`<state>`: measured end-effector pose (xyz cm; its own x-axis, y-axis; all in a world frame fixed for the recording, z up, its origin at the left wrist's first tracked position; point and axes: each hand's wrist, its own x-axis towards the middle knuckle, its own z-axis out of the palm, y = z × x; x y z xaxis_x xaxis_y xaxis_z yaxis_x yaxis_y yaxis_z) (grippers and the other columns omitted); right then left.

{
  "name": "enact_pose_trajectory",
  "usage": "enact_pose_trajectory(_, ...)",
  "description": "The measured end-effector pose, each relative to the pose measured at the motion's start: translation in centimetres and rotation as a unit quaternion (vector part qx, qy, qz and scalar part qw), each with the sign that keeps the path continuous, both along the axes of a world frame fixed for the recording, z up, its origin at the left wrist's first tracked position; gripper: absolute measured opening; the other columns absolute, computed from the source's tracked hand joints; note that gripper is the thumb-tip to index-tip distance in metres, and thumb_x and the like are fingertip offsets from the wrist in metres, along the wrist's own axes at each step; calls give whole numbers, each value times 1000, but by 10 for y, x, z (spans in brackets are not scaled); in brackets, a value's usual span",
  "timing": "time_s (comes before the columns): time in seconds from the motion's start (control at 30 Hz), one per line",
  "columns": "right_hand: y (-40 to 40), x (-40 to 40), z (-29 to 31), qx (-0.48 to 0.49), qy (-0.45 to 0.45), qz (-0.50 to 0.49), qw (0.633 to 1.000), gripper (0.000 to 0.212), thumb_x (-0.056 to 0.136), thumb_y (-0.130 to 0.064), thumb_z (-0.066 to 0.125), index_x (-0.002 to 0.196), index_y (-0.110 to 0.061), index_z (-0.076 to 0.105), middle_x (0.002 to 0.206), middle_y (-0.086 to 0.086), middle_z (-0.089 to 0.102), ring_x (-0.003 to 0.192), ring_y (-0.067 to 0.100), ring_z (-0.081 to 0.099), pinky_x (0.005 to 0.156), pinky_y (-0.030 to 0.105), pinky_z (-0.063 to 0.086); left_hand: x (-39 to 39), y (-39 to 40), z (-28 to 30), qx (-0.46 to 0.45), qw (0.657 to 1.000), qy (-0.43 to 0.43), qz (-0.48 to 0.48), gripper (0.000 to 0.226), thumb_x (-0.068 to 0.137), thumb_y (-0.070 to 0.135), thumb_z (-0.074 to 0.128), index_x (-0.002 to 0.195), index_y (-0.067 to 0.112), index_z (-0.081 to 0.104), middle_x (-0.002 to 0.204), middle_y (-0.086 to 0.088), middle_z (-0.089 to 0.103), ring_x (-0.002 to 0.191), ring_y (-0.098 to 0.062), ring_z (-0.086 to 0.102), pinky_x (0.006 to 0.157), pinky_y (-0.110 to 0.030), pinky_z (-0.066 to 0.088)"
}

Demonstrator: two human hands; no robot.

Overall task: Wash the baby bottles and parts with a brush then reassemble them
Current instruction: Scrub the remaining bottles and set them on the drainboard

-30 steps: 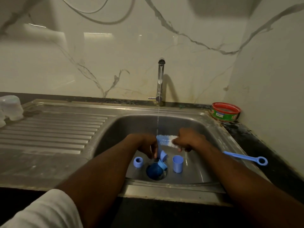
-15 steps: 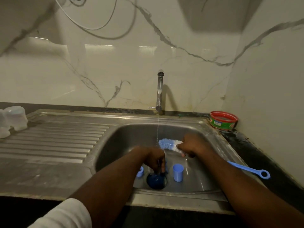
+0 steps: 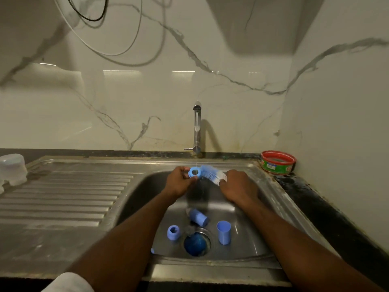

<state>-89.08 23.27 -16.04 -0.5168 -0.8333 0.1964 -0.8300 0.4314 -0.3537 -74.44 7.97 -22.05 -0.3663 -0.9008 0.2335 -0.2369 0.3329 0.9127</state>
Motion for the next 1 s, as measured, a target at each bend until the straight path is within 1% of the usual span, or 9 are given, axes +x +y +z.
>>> enact_pose_trajectory(0.13,16,9,18,-43,-14,15,999,37,103,-37,48,129,-13,59,128,11,65,112,29,62,77,29,41,-20,-8,9,120,982,139,36,25,90,18,76,113,10,70,105,-14,75,94,-23,74,85,-38,62)
enact_pose_trajectory(0.2,21,13,24,-68,-13,42,997,37,106,-32,45,137,-13,54,134,7,62,120,27,58,78,25,35,-28,-7,12,137,974,177,28,18,93,15,72,111,12,71,105,-14,74,95,-24,73,80,-35,62)
enact_pose_trajectory(0.27,18,12,24,-88,20,31,995,33,104,-30,50,133,-14,54,131,6,63,113,26,61,74,26,36,-32,-2,13,122,975,183,26,14,96,13,67,110,17,68,105,-11,72,94,-22,71,71,-28,59)
enact_pose_trajectory(0.33,11,11,19,-96,44,6,994,32,99,-30,56,126,-14,56,122,11,62,104,28,63,70,30,38,-30,-1,12,116,974,188,48,17,97,12,66,112,18,67,105,-9,71,91,-19,70,65,-23,57)
enact_pose_trajectory(0.43,4,19,15,-97,65,52,992,30,96,-29,58,123,-18,55,118,11,59,101,28,62,74,35,47,-24,2,12,130,969,201,64,33,90,14,74,123,14,66,109,-11,73,94,-21,73,71,-27,62)
enact_pose_trajectory(0.63,1,29,16,-117,75,27,990,35,92,-23,68,126,-20,59,117,7,55,95,24,63,71,31,45,-15,20,28,174,950,250,-67,46,93,8,71,133,6,48,109,-15,72,93,-24,75,75,-29,61)
enact_pose_trajectory(0.73,6,21,18,-118,57,-7,991,27,92,-26,68,118,-20,63,114,7,60,90,24,63,71,33,49,-19,29,40,173,941,291,-27,55,91,4,72,131,20,38,102,-9,69,90,-20,73,79,-30,61)
enact_pose_trajectory(0.83,13,19,17,-101,58,8,993,16,93,-28,61,108,-21,65,108,7,63,89,27,64,69,35,50,-19,27,43,177,920,350,22,57,91,1,72,136,16,40,103,-12,68,87,-18,72,71,-25,60)
enact_pose_trajectory(1.0,13,24,18,-113,81,4,990,19,96,-23,57,114,-19,62,113,7,58,94,27,63,68,33,42,-14,21,40,192,910,363,52,53,95,6,68,138,16,40,100,-11,68,78,-14,75,61,-20,57)
